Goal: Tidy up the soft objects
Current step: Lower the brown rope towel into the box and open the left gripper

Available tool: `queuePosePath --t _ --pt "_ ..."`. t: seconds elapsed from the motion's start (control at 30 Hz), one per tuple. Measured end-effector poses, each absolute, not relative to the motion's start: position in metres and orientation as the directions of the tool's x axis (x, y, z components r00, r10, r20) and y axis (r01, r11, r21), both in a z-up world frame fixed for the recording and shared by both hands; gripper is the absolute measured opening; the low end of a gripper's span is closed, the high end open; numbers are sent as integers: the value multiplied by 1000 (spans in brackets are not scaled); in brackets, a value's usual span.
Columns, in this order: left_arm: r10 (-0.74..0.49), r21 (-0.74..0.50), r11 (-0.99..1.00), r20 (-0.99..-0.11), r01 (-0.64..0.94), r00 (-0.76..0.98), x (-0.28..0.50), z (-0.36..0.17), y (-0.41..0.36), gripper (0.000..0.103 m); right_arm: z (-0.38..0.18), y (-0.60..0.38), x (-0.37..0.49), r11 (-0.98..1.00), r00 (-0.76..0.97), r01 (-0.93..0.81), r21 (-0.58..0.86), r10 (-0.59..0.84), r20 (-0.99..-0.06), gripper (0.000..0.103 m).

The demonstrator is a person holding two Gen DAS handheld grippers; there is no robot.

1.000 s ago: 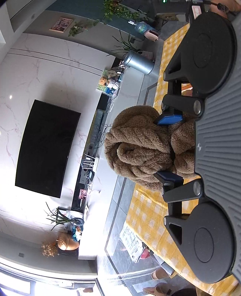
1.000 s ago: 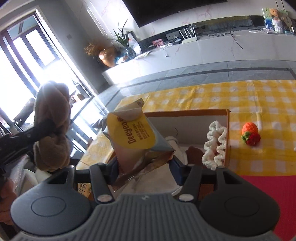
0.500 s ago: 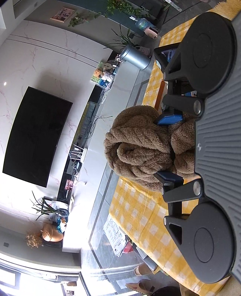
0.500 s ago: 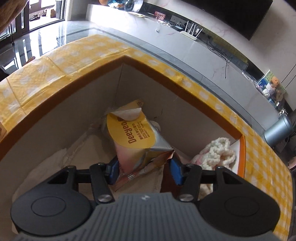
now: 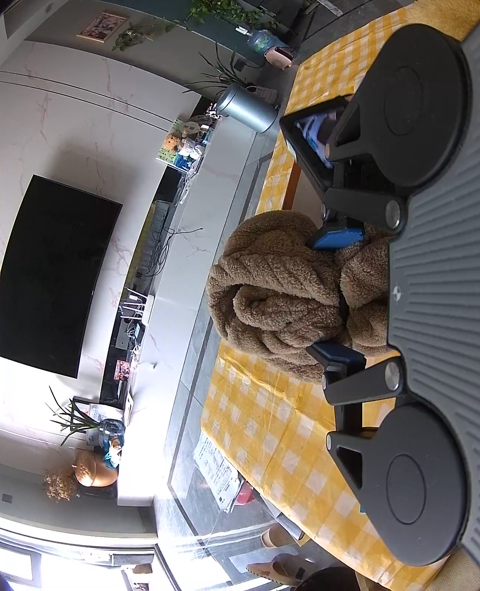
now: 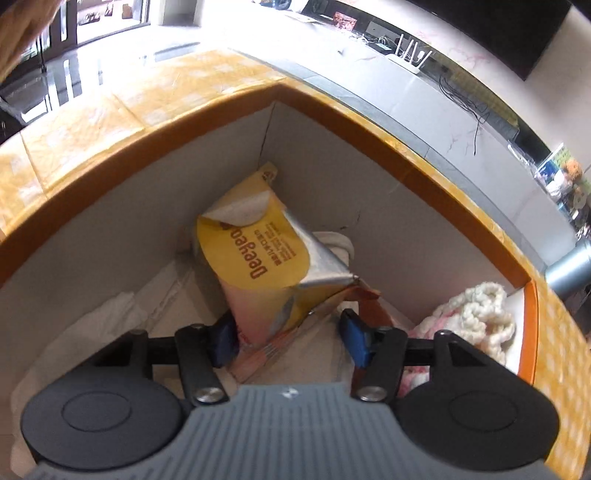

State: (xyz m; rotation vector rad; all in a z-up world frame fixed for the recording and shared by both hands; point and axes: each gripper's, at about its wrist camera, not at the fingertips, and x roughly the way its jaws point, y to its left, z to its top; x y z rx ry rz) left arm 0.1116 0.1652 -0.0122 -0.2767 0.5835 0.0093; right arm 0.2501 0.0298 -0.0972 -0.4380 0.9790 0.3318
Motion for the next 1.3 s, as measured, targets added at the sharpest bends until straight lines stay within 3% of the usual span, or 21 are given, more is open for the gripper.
queuePosePath --t 0.07,0.2,0.27,0.37,0.5,0.77,0.8,0.83,0.9,1.0,1.07,1.1,1.27,1.3 --pt "-66 -256 962 -545 -91 836 110 -11 166 60 -86 17 249 892 524 -432 -134 128 -842 64" --pt "-75 -271 958 -548 -92 833 109 -9 167 60 -54 -3 231 893 617 -430 -133 184 -765 92" --pt "-97 -296 951 -558 -89 825 110 -10 168 60 -33 -14 217 891 673 -433 -136 219 -707 98" --pt "-134 -319 945 -574 -70 808 115 -16 165 60 -5 -35 197 904 729 -401 -147 218 -649 99" --pt "-117 -252 966 -611 -51 783 122 -28 146 61 21 -70 178 926 773 -359 -119 223 -594 100" --pt "-189 -219 974 -672 52 716 125 -41 110 58 29 -120 163 961 788 -259 94 267 -555 100" --pt "-170 -184 981 -675 59 718 126 -44 105 51 25 -120 163 957 779 -265 116 284 -560 100" --pt "-136 -147 988 -681 48 719 126 -47 101 37 22 -119 162 952 769 -278 128 300 -564 100" --pt "-94 -105 994 -709 26 699 130 -53 98 33 20 -115 160 949 766 -290 120 306 -565 100" --pt "-102 -111 993 -731 31 674 131 -57 100 33 20 -115 155 951 776 -296 88 293 -559 100" --pt "-86 -96 995 -734 23 674 129 -56 101 39 18 -116 155 952 775 -294 89 292 -560 100" --pt "-80 -93 996 -727 18 682 128 -54 101 47 18 -117 153 952 774 -291 93 291 -562 100" --pt "-105 -92 994 -673 58 733 119 -37 99 51 14 -121 156 957 758 -269 112 282 -588 100" --pt "-108 -92 994 -661 63 743 118 -35 98 58 15 -122 156 959 760 -263 108 274 -589 100"
